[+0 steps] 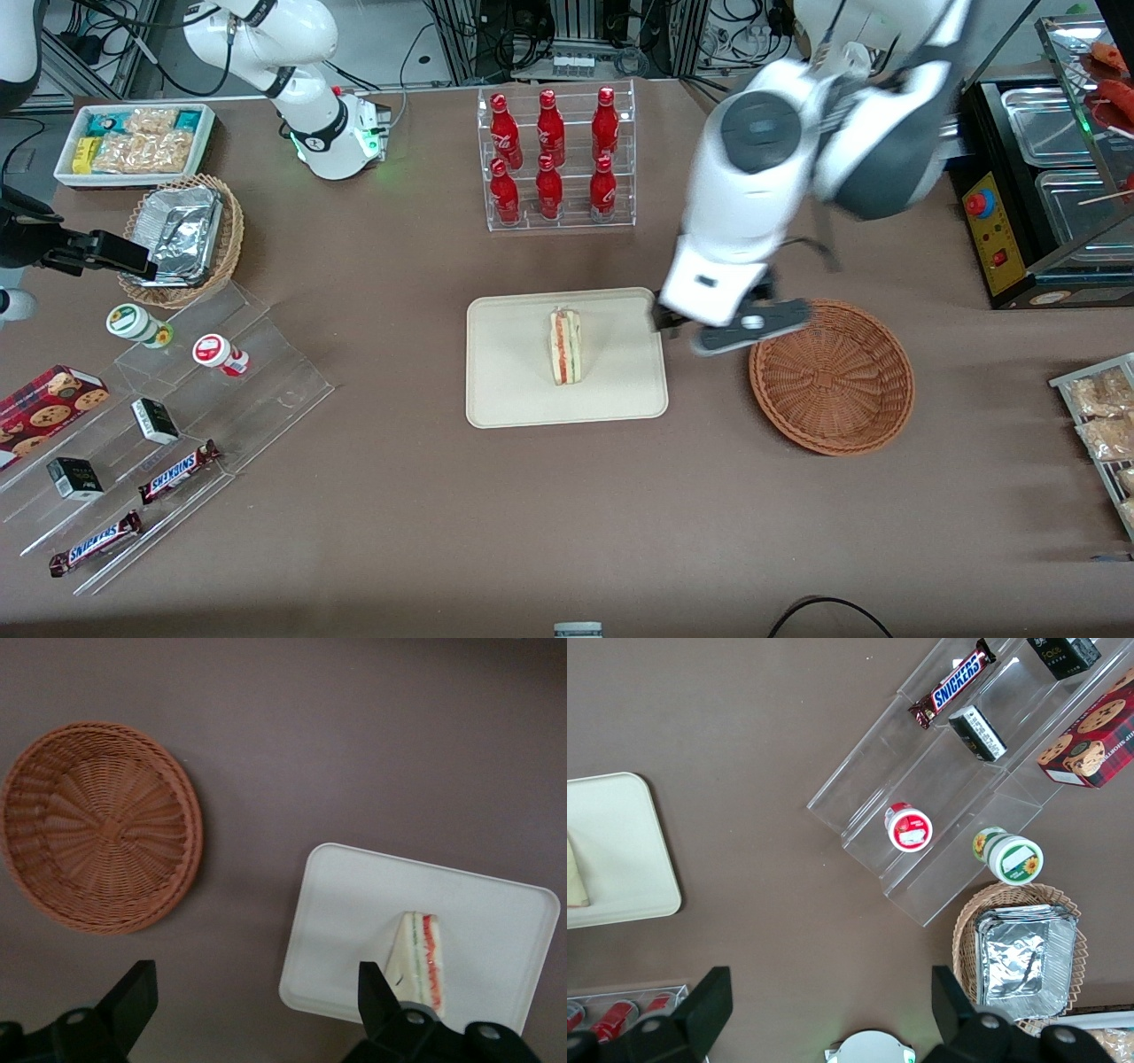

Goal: Place sandwich from basket to tray

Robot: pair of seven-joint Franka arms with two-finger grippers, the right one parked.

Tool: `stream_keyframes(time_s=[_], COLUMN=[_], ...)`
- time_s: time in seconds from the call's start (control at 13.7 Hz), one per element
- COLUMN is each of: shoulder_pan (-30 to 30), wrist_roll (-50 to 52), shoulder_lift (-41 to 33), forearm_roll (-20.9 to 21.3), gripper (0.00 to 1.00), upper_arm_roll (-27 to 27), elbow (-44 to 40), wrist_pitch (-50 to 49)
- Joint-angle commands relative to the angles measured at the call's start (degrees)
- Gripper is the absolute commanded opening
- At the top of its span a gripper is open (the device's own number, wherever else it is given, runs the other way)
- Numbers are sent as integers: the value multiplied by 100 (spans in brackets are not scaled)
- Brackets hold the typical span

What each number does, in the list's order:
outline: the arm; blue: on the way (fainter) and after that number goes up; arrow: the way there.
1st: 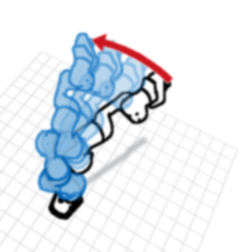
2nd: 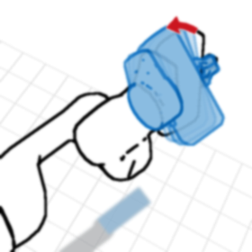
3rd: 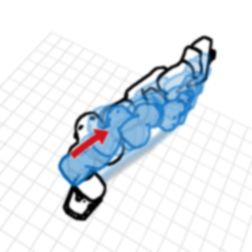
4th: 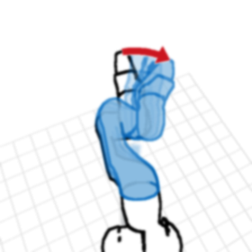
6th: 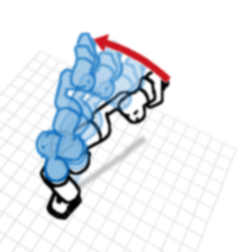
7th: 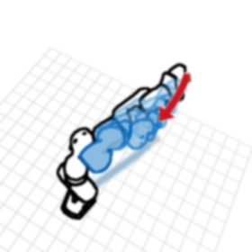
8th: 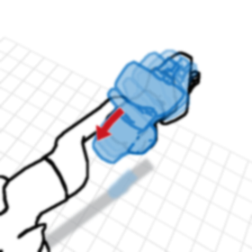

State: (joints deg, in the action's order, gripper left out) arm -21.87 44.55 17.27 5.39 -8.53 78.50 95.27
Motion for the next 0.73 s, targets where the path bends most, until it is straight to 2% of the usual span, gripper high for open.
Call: stream_keyframes(time_s=[0.0, 0.07, 0.22, 0.44, 0.66], shoulder_pan=[690, 919, 1445, 2071, 2117], wrist_roll=[-1102, -1411, -2331, -3406, -3918], shoulder_lift=[-670, -890, -1364, -1910, -2332], forearm_roll=[-231, -266, -599, -653, -645], gripper=[100, 100, 100, 100, 100], upper_arm_roll=[-53, -53, -44, -44, 192], elbow=[533, 735, 1122, 1667, 2176], wrist_pitch=[-324, -316, -342, -333, -272])
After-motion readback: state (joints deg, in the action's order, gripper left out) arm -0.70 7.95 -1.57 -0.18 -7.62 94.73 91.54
